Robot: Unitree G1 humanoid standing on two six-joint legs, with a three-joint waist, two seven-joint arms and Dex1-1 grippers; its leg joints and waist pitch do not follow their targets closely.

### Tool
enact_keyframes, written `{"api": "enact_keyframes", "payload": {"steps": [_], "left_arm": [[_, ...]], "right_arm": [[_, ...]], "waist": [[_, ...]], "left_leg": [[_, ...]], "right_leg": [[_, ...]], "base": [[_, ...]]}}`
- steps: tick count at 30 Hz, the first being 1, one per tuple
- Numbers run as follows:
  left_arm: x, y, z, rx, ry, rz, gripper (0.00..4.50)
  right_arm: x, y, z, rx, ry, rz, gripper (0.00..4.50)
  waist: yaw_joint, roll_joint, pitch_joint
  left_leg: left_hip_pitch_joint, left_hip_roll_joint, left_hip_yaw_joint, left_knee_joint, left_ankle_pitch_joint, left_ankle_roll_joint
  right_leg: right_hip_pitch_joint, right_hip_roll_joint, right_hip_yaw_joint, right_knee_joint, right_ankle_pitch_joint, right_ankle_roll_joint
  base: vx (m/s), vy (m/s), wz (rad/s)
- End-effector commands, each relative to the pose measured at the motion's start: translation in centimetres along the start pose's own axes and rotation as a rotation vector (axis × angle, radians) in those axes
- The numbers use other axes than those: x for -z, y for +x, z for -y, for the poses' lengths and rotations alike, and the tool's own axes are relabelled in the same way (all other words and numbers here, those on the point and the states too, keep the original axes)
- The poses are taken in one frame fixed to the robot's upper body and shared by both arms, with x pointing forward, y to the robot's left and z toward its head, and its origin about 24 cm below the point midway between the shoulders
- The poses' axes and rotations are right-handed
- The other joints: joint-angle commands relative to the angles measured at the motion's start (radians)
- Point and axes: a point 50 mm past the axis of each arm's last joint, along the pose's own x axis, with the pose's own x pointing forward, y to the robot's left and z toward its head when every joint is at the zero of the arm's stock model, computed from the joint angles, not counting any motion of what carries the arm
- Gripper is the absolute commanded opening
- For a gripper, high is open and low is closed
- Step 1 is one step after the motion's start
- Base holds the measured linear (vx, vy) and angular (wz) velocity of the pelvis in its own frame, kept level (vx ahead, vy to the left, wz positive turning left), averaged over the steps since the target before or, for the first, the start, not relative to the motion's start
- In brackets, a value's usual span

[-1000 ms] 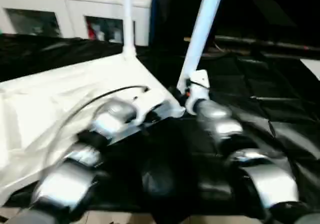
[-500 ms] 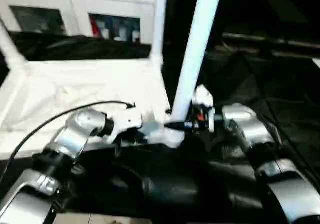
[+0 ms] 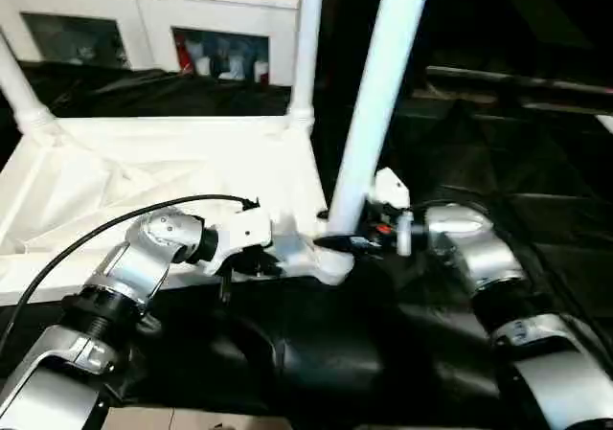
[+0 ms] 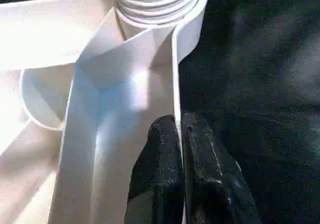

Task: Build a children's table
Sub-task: Rotate leg to tighten

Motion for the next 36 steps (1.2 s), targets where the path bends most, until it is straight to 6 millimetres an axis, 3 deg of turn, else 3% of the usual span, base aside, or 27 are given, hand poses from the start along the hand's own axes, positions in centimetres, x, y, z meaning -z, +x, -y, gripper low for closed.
{"api": "enact_keyframes", "payload": {"steps": [1, 2, 4, 6, 7, 8, 10, 12, 14, 15, 20, 22, 27, 36], "left_arm": [[-2.2, 0.8, -0.9, -0.073, 0.023, 0.048, 0.00], [-2.3, 1.2, -1.2, -0.113, -0.010, 0.031, 0.00], [-2.5, 2.1, -1.8, -0.179, -0.069, -0.003, 0.00], [-2.8, 2.7, -2.0, -0.208, -0.099, -0.018, 0.00], [-3.3, 3.7, -2.2, -0.241, -0.138, -0.031, 0.00], [-3.3, 3.8, -2.2, -0.242, -0.139, -0.031, 0.00], [-3.7, 4.5, -2.3, -0.262, -0.164, -0.042, 0.00], [-4.4, 5.9, -2.2, -0.292, -0.181, -0.059, 0.00], [-5.7, 7.7, -1.8, -0.320, -0.189, -0.064, 0.00], [-6.0, 8.0, -1.8, -0.323, -0.188, -0.063, 0.00], [-6.3, 8.1, -1.9, -0.328, -0.194, -0.063, 0.00], [-6.2, 8.0, -2.0, -0.331, -0.196, -0.068, 0.00], [-6.1, 8.0, -2.2, -0.341, -0.206, -0.080, 0.00], [-6.2, 8.1, -2.4, -0.342, -0.210, -0.079, 0.00]], "right_arm": [[6.2, -0.3, -0.9, 0.185, 0.214, -0.219, 1.88], [6.4, -0.1, -0.6, 0.284, 0.249, -0.211, 1.88], [6.7, 0.5, -0.1, 0.454, 0.305, -0.210, 1.88], [6.9, 0.8, 0.0, 0.537, 0.342, -0.217, 1.88], [6.9, 1.5, 0.0, 0.612, 0.392, -0.215, 1.88], [6.9, 1.5, 0.0, 0.615, 0.394, -0.215, 1.88], [7.0, 2.1, -0.1, 0.660, 0.429, -0.216, 1.88], [6.9, 3.1, -0.4, 0.712, 0.474, -0.219, 1.88], [6.5, 5.0, -1.2, 0.728, 0.490, -0.244, 1.88], [6.4, 5.3, -1.3, 0.730, 0.487, -0.250, 1.88], [6.2, 5.8, -1.6, 0.733, 0.492, -0.256, 1.88], [6.1, 5.9, -1.6, 0.732, 0.486, -0.262, 1.88], [6.1, 6.0, -1.6, 0.744, 0.483, -0.274, 1.88], [6.1, 6.1, -1.6, 0.721, 0.495, -0.301, 1.88]], "waist": [[-0.004, 0.013, -0.013], [-0.006, 0.010, -0.013], [-0.010, 0.012, -0.011], [-0.015, 0.008, -0.014], [-0.017, 0.011, -0.012], [-0.017, 0.012, -0.013], [-0.018, 0.010, -0.012], [-0.019, 0.013, -0.016], [-0.018, 0.014, -0.019], [-0.017, 0.010, -0.018], [-0.011, 0.010, -0.021], [-0.010, 0.009, -0.019], [-0.013, 0.011, -0.014], [-0.014, 0.008, -0.012]], "left_leg": [[0.005, 0.071, -0.033, -0.070, -0.292, -0.001], [0.003, 0.071, -0.035, -0.072, -0.303, -0.006], [0.014, 0.072, -0.036, -0.075, -0.329, -0.026], [0.004, 0.070, -0.044, -0.078, -0.350, -0.028], [0.005, 0.070, -0.043, -0.078, -0.350, -0.027], [0.016, 0.069, -0.040, -0.075, -0.358, -0.035], [0.021, 0.067, -0.039, -0.072, -0.389, -0.029], [0.014, 0.070, -0.039, -0.076, -0.360, -0.025], [0.021, 0.068, -0.033, -0.073, -0.347, -0.033], [0.019, 0.065, -0.029, -0.071, -0.340, -0.022], [0.005, 0.067, -0.030, -0.071, -0.278, 0.006], [0.005, 0.067, -0.031, -0.073, -0.288, 0.007], [0.014, 0.067, -0.037, -0.077, -0.380, -0.009], [0.013, 0.068, -0.042, -0.081, -0.417, -0.008]], "right_leg": [[0.014, -0.116, 0.067, -0.103, -0.435, -0.144], [0.013, -0.116, 0.068, -0.108, -0.478, -0.119], [0.001, -0.112, 0.069, -0.111, -0.499, -0.107], [0.010, -0.116, 0.065, -0.109, -0.499, -0.097], [0.006, -0.114, 0.067, -0.111, -0.494, -0.097], [-0.003, -0.112, 0.067, -0.113, -0.476, -0.103], [-0.006, -0.113, 0.067, -0.117, -0.481, -0.111], [-0.001, -0.110, 0.068, -0.110, -0.399, -0.124], [-0.004, -0.105, 0.071, -0.104, -0.317, -0.145], [-0.002, -0.103, 0.073, -0.102, -0.286, -0.155], [0.013, -0.108, 0.072, -0.095, -0.227, -0.164], [0.014, -0.110, 0.071, -0.099, -0.259, -0.158], [-0.001, -0.112, 0.072, -0.117, -0.427, -0.113], [-0.007, -0.114, 0.073, -0.123, -0.490, -0.085]], "base": [[-0.063, -0.007, -0.04], [-0.056, -0.002, -0.06], [-0.028, -0.001, -0.03], [0.000, 0.000, 0.00], [0.000, 0.000, 0.00], [0.000, 0.000, 0.00], [0.000, 0.000, 0.00], [0.000, 0.000, 0.00], [0.000, 0.000, 0.00], [0.000, 0.000, 0.00], [0.000, 0.000, 0.00], [0.000, 0.000, 0.00], [0.000, 0.000, 0.00], [0.000, 0.000, 0.00]]}}
